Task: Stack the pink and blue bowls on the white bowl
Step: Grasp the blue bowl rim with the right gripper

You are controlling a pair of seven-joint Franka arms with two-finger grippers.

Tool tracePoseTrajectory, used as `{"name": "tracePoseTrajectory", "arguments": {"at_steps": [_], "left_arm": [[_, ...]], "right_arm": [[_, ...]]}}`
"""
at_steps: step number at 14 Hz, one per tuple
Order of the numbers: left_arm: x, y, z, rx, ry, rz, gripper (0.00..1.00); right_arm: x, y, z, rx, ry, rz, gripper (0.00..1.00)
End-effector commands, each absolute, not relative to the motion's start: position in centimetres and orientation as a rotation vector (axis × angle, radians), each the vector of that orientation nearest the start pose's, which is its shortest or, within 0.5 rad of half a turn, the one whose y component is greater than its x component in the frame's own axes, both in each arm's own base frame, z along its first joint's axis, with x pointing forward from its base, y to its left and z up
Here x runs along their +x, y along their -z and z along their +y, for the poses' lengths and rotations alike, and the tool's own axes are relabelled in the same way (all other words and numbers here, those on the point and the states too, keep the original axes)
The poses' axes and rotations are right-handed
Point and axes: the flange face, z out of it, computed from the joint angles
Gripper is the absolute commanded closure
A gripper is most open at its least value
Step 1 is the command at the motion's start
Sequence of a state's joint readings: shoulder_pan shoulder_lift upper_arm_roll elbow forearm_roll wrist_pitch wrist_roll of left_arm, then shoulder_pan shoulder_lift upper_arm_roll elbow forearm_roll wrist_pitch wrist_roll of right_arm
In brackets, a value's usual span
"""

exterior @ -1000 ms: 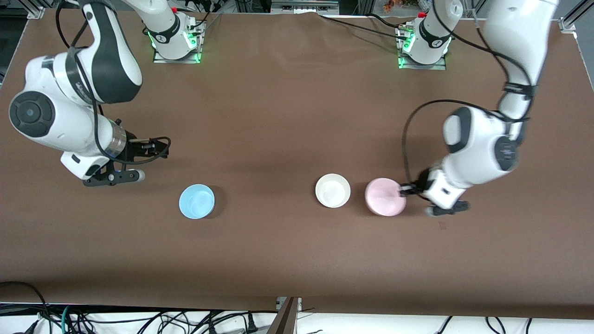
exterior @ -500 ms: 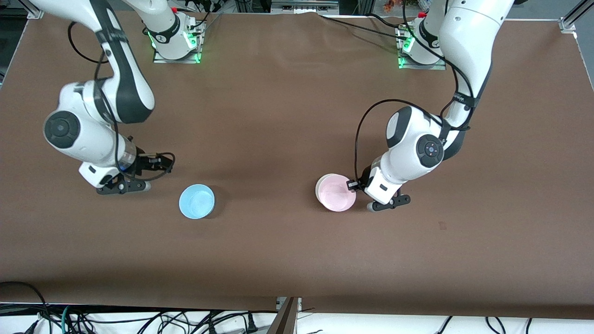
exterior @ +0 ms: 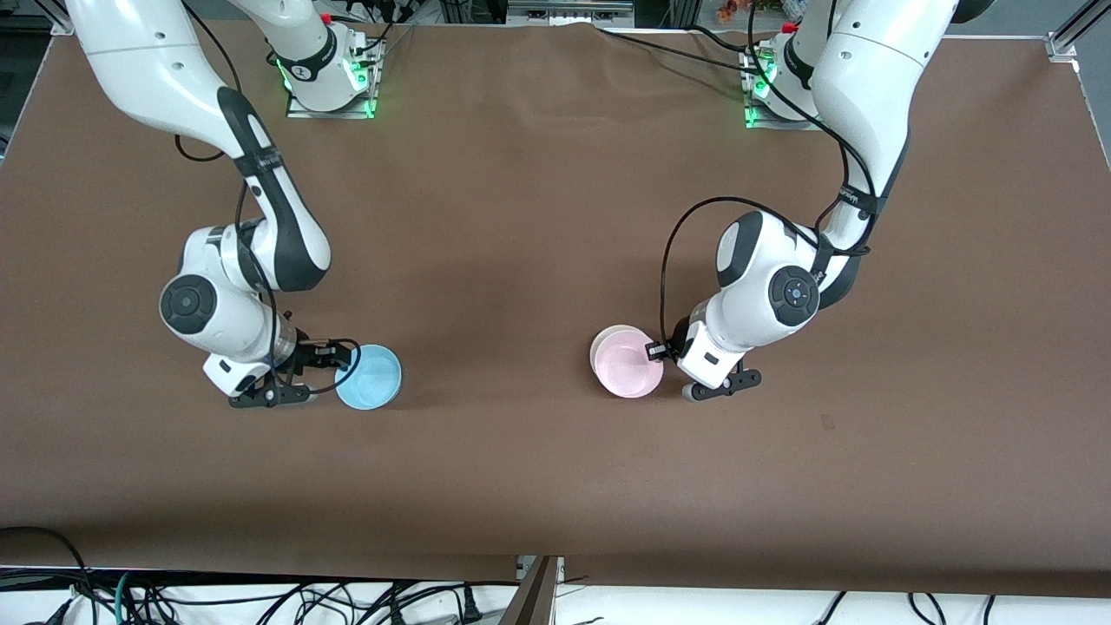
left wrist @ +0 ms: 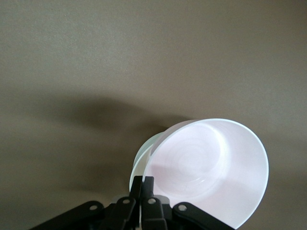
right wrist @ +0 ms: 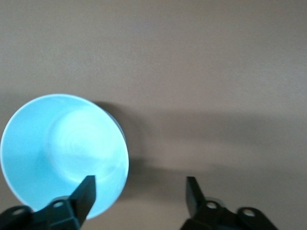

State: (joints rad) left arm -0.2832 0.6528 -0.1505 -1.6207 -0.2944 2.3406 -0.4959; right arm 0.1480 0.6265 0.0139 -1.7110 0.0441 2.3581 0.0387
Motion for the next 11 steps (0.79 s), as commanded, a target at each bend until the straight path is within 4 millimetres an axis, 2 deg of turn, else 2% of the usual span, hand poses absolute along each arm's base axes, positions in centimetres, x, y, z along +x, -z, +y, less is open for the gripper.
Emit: {"name": "tracePoseTrajectory", "arguments": {"at_steps": [1,5,7,10,11], "left_arm": [[64.0,-25.5,-29.0,-3.403,-0.130,-0.481,1.00],[63.5,-25.3,-28.7,-3.394,-0.154,-0.478,1.00],[63.2,-25.0,-28.8,-3.389,-0.171,-0.474,1.00],[63.1,-25.0,-28.7,-3.385,-0.196,-0.460,1.00],[63.0,-24.9,-28.7,-3.383,-0.203,-0.456,1.00]], "right_arm": [[67.5,-22.1,12.5,-3.079,0.023,-0.093,0.26],[68.0,-20.7,12.5,-3.079,0.016,-0.088,0.41],[68.0,-20.6,12.5,-3.080,0.014,-0.092,0.62],[68.9,-22.0,12.8,-3.063,0.044,-0.078,0.97],[69.1,-22.3,12.8,-3.058,0.046,-0.051,1.00]]}}
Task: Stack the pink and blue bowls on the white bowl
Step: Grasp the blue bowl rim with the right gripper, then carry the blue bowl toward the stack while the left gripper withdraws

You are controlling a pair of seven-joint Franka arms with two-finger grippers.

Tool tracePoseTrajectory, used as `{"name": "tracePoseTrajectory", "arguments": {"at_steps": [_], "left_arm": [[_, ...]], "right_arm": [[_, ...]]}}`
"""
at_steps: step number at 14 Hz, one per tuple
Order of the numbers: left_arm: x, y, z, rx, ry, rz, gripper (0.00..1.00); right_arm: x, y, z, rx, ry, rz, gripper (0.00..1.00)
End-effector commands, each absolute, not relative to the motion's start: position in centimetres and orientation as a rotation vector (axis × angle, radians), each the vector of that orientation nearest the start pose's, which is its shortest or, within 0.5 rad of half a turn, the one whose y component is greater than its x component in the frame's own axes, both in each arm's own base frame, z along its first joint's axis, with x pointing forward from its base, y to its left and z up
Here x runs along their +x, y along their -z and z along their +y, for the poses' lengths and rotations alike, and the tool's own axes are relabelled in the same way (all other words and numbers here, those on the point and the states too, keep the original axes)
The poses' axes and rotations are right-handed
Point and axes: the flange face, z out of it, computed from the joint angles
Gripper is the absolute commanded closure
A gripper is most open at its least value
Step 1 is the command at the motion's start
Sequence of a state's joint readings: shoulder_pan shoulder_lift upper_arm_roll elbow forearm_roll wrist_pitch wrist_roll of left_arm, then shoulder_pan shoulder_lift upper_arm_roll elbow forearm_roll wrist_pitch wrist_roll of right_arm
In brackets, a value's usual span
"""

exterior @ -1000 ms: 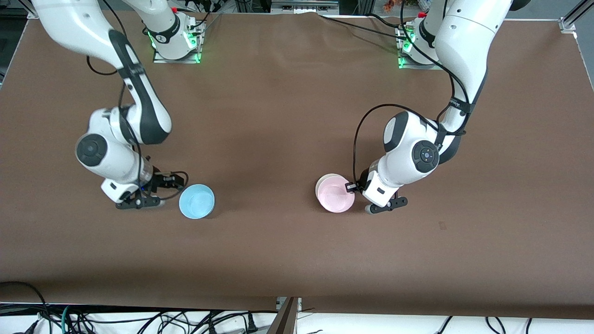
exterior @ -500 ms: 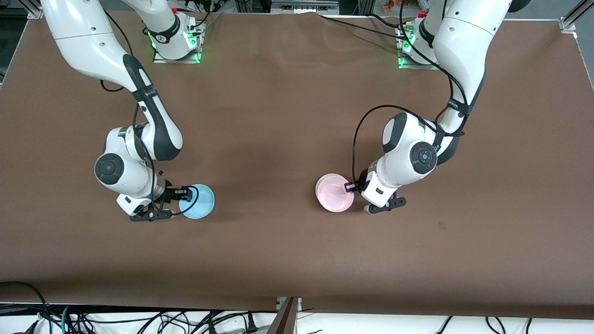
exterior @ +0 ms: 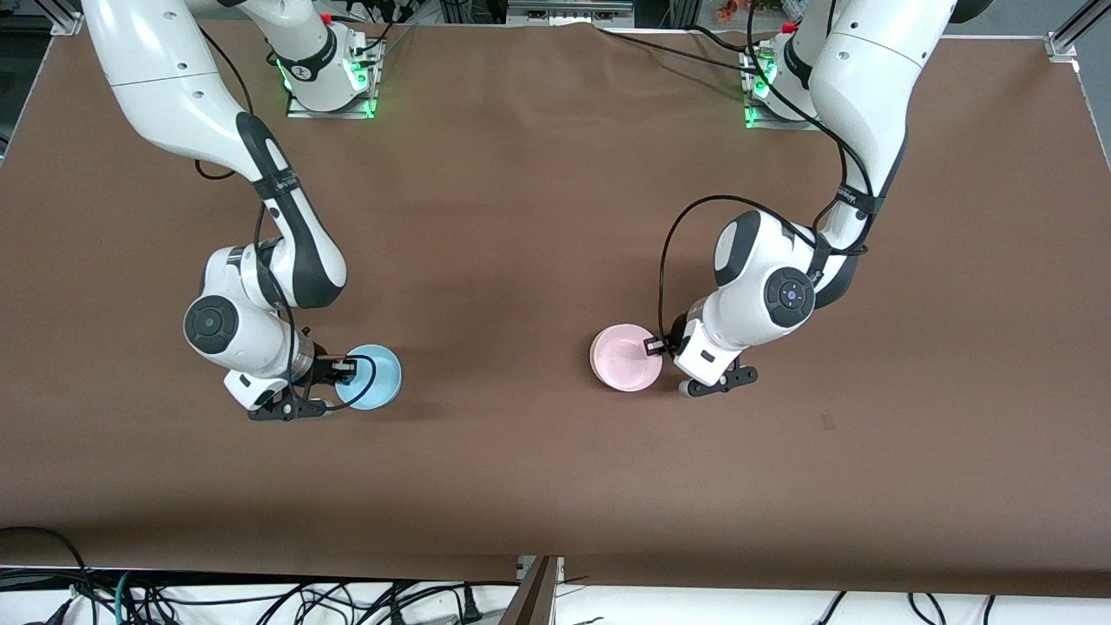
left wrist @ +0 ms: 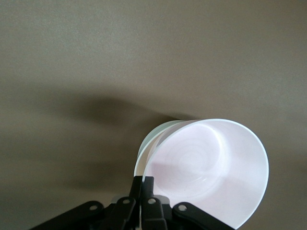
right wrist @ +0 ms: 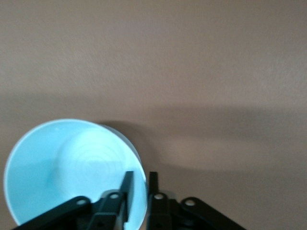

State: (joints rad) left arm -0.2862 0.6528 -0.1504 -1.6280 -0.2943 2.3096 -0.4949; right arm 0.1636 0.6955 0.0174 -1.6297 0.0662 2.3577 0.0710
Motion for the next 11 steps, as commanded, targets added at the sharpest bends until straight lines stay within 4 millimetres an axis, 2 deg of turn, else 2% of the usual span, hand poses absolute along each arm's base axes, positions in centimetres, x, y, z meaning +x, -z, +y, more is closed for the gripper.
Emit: {"name": "tracePoseTrajectory", "arguments": {"at_steps": [1,3,5,6,8,11], "left_arm": [[63.0,-24.9,-28.7,-3.383,-0.203,-0.457,1.00],[63.0,-24.6,-28.6,-3.380,-0.207,-0.460,1.00],[63.3,-24.3,-28.4,-3.381,-0.195,-0.466,1.00],[63.4,-24.1,-28.4,-3.381,-0.195,-0.467,1.00],[63.3,-23.6,-28.5,-3.376,-0.199,-0.461,1.00],[63.3,-23.0,-28.6,-3.375,-0.195,-0.467,1.00]], "right_arm": [[69.0,-22.3,13.0,-3.056,0.027,-0.041,1.00],[69.1,-22.8,13.6,-3.056,0.015,-0.025,1.00],[69.9,-25.4,15.2,-3.053,-0.030,0.007,1.00],[70.0,-26.8,16.9,-3.041,-0.051,0.052,1.00],[69.9,-28.6,19.1,-3.013,-0.060,0.083,1.00],[68.9,-29.7,23.4,-2.964,-0.089,0.004,1.00]]}}
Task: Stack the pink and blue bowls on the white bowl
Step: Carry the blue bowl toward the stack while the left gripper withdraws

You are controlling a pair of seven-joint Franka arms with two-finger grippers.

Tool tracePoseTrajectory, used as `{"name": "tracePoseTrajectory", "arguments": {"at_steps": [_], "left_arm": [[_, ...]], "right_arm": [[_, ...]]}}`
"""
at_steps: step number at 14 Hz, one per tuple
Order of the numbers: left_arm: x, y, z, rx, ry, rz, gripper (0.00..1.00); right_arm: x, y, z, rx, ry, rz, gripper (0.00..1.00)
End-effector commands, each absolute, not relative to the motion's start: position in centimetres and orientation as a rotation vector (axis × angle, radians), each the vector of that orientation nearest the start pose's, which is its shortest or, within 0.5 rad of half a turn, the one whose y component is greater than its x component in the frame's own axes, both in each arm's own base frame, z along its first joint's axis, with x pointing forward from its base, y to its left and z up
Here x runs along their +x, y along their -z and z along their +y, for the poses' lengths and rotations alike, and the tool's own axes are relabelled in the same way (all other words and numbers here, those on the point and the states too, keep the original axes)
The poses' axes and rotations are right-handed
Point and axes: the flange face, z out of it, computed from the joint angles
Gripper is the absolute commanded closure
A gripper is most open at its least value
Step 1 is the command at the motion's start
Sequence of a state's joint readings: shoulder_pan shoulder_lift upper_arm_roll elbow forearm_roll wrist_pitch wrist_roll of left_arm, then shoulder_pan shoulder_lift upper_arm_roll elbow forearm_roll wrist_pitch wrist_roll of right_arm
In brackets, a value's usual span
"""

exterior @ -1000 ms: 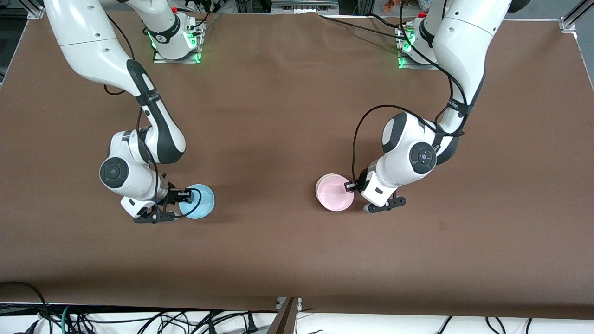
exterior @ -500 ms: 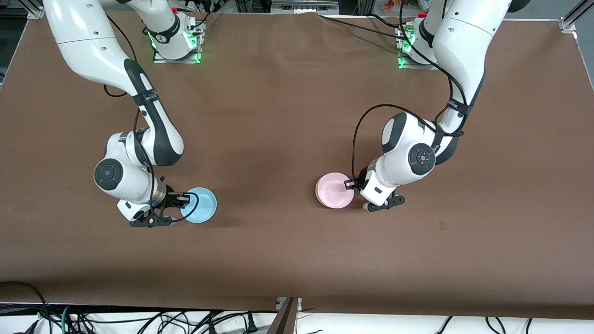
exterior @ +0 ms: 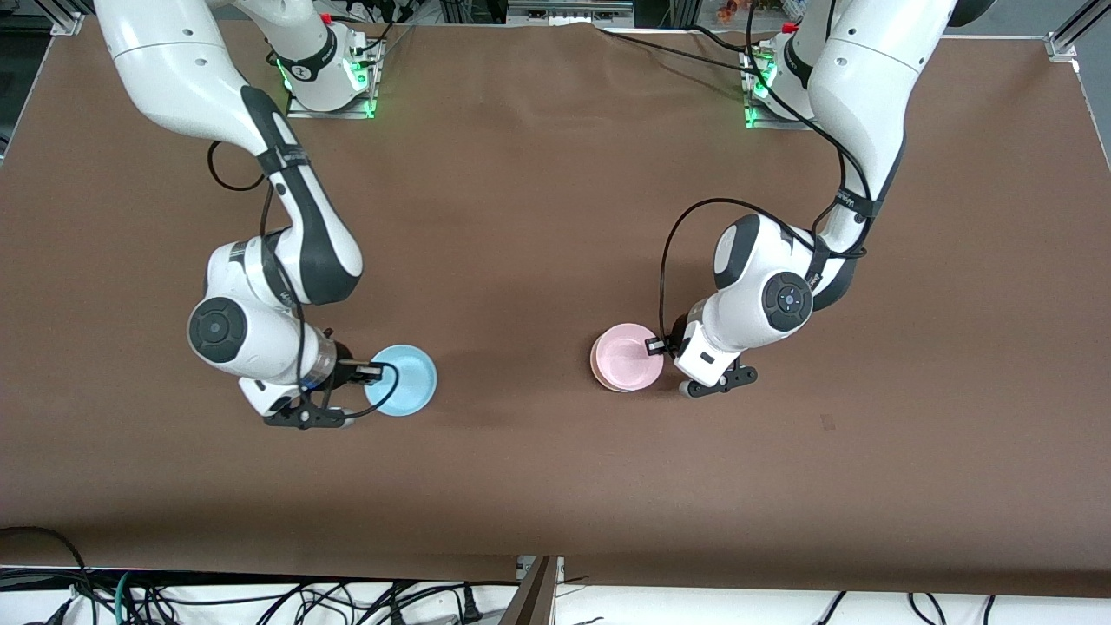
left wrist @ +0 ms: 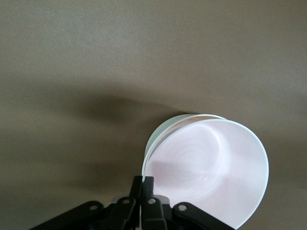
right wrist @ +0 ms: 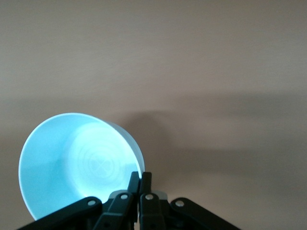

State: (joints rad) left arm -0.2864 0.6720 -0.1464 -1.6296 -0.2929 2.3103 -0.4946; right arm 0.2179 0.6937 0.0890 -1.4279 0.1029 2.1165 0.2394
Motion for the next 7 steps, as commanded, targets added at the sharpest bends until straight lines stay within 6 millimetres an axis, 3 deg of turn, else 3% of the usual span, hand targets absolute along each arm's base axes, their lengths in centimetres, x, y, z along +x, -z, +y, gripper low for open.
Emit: {"name": "tracePoseTrajectory", "arguments": {"at_steps": [1,4,5,6,7], "left_arm": [[63.2,-22.6,-28.6,-3.373,-0.202,-0.468,1.00],[63.0,-22.2,-28.9,-3.369,-0.215,-0.476,1.00],[63.0,-22.0,-28.9,-3.366,-0.220,-0.482,0.53],[63.1,-22.2,-28.9,-3.369,-0.214,-0.482,0.22],[63.3,-22.7,-29.0,-3.373,-0.205,-0.490,0.00]], "right_arm": [[68.8,-30.5,24.3,-2.948,-0.089,0.031,1.00],[68.4,-31.5,26.5,-2.902,-0.100,0.094,1.00],[68.1,-32.1,27.2,-2.894,-0.098,0.122,1.00],[67.9,-32.2,27.6,-2.889,-0.106,0.153,1.00],[67.7,-32.7,28.2,-2.880,-0.106,0.154,1.00]]}}
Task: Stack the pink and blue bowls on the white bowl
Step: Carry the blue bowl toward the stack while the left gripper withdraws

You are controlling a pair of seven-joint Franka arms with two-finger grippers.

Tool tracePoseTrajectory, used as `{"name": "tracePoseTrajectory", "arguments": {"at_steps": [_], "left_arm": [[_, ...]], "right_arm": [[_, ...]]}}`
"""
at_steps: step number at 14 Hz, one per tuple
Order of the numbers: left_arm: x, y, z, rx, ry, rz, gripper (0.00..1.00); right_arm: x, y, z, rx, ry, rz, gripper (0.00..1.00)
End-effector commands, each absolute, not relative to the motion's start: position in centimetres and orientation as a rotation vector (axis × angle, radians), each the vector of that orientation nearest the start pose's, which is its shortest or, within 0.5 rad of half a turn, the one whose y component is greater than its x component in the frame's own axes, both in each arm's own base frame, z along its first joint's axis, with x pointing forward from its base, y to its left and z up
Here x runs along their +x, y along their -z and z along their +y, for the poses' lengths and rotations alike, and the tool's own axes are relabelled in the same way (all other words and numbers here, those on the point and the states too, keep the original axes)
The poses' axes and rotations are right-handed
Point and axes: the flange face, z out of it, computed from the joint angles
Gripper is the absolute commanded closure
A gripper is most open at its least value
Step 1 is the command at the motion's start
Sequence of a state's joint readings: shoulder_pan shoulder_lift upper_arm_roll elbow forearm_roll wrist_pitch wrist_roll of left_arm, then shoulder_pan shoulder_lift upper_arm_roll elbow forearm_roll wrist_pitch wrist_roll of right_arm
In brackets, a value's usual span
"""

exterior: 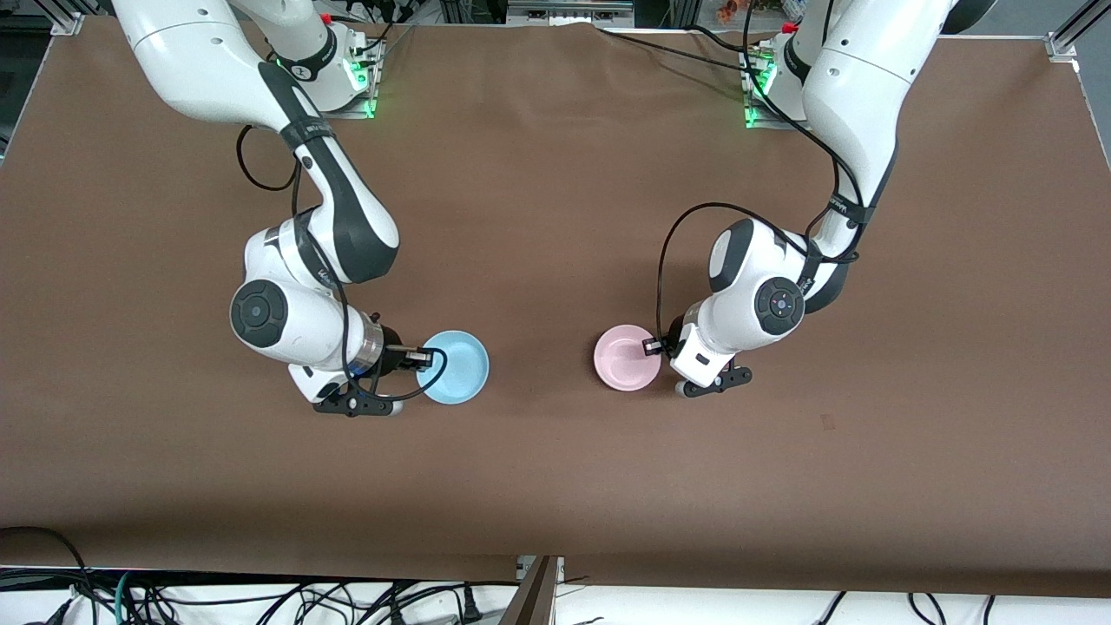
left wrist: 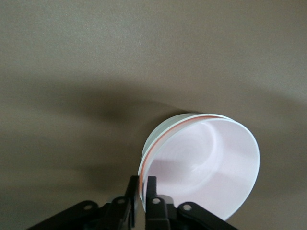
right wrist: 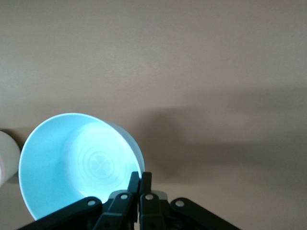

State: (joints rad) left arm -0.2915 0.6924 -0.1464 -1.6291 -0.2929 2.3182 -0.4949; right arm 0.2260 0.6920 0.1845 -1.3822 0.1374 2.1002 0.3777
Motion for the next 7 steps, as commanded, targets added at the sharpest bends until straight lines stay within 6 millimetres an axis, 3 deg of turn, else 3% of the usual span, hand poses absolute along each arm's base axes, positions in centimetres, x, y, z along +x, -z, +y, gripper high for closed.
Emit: {"name": "tracePoseTrajectory", "arguments": {"at_steps": [1,3,6,7], "left_arm": [[63.4,-23.6,-29.0,-3.382,-0.197,-0.509,0.00],[64.0,-27.2,-27.3,-3.375,-0.184,-0.533,0.00],[65.4,-34.5,-18.9,-3.313,-0.192,-0.633,0.00],[64.9,-37.4,-16.1,-3.249,-0.210,-0.590,0.00]], "right_arm": [[67.5,-32.8,28.5,-2.879,-0.113,0.159,1.00],[66.9,-33.1,29.7,-2.865,-0.143,0.218,1.00],[65.5,-34.7,33.9,-2.811,-0.163,0.334,1.00],[64.9,-34.8,35.5,-2.806,-0.161,0.356,1.00]]}}
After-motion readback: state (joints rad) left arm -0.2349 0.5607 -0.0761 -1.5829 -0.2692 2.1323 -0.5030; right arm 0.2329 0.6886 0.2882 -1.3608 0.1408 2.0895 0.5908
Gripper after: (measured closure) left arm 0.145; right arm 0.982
